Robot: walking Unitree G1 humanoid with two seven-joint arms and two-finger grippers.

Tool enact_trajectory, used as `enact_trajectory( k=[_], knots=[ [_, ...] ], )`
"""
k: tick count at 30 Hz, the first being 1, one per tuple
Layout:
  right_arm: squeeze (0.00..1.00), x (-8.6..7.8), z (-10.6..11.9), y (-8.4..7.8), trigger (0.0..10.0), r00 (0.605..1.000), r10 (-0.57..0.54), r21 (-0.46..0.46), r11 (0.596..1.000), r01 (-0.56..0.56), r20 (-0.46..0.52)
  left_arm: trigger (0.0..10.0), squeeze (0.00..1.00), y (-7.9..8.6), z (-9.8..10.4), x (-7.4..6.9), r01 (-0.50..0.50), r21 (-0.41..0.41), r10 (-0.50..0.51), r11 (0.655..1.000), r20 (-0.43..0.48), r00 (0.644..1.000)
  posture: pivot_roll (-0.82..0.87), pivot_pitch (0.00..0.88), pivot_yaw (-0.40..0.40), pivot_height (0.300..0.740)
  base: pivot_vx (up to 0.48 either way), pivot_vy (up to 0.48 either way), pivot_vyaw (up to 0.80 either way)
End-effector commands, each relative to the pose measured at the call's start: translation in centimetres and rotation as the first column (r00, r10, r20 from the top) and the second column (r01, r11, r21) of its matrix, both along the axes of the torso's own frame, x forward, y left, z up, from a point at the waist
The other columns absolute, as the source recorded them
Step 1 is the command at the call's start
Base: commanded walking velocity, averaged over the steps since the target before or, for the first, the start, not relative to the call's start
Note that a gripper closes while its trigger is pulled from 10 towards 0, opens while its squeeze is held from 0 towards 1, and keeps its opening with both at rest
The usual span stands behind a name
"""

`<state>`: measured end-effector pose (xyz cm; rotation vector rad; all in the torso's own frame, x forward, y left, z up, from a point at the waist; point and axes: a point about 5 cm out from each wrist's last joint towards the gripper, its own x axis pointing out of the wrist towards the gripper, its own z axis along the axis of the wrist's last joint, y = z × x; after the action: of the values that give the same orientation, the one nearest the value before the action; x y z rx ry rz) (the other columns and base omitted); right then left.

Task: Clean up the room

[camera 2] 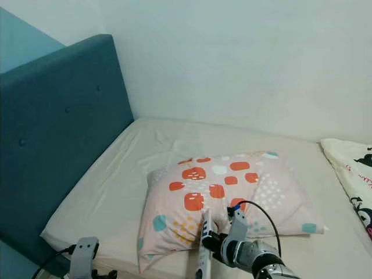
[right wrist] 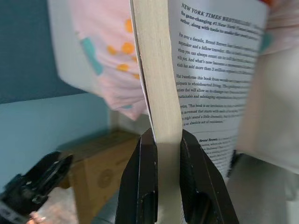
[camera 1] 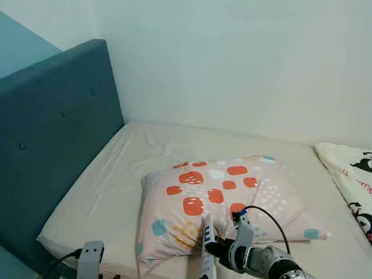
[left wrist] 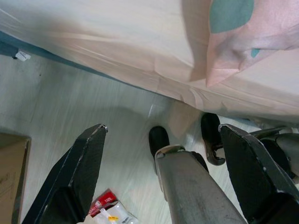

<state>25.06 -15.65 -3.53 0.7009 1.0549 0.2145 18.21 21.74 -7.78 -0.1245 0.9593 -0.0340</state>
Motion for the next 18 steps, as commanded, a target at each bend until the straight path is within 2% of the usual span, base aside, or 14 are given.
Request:
enact_trajectory(
  k=[1, 4, 5, 7, 14, 18],
  knots=[
    [0.00, 0.4, 0.3, 0.3, 0.0, 1.000, -0.001, -0.011, 1.000, 0.002, 0.004, 10.0, 1.00, -0.1, -0.4, -0.8, 0.013, 0.006, -0.012, 1.000, -0.036, 0.999, -0.03, 0.000, -0.013, 0.740, 0.000, 0.000, 0.00],
    [0.00, -0.1, -0.4, -2.2, 0.0, 0.985, -0.164, -0.136, 0.978, 0.157, -0.044, 10.0, 1.00, -0.3, -0.6, -1.1, 0.008, 0.001, -0.008, 1.000, -0.044, 0.999, -0.03, 0.000, -0.033, 0.740, 0.000, 0.000, 0.00],
    [0.00, -0.1, -0.4, -2.2, 0.0, 0.985, -0.164, -0.136, 0.978, 0.157, -0.044, 10.0, 1.00, -0.3, -0.6, -1.1, 0.008, 0.001, -0.008, 1.000, -0.044, 0.999, -0.03, 0.000, -0.033, 0.740, 0.000, 0.000, 0.00],
    [0.00, -0.4, -0.7, -3.2, 0.0, 0.968, -0.245, -0.179, 0.956, 0.230, -0.063, 10.0, 1.00, -0.4, -0.8, -1.5, 0.005, -0.002, -0.005, 1.000, -0.052, 0.999, -0.04, 0.000, -0.037, 0.740, 0.000, 0.000, 0.00],
    [0.00, -0.6, -0.7, -4.3, 0.0, 0.923, -0.374, -0.217, 0.912, 0.349, -0.088, 10.0, 1.00, -0.4, -1.2, -2.5, 0.013, 0.002, -0.013, 1.000, -0.084, 0.996, -0.04, 0.000, -0.047, 0.740, 0.000, 0.000, 0.00],
    [0.00, -0.1, 0.0, -5.1, 0.0, 0.900, -0.431, -0.238, 0.882, 0.407, -0.060, 10.0, 1.00, -0.3, -1.3, -2.8, 0.024, 0.003, -0.024, 1.000, -0.093, 0.995, -0.04, 0.000, -0.055, 0.740, 0.000, 0.000, 0.00]
  ],
)
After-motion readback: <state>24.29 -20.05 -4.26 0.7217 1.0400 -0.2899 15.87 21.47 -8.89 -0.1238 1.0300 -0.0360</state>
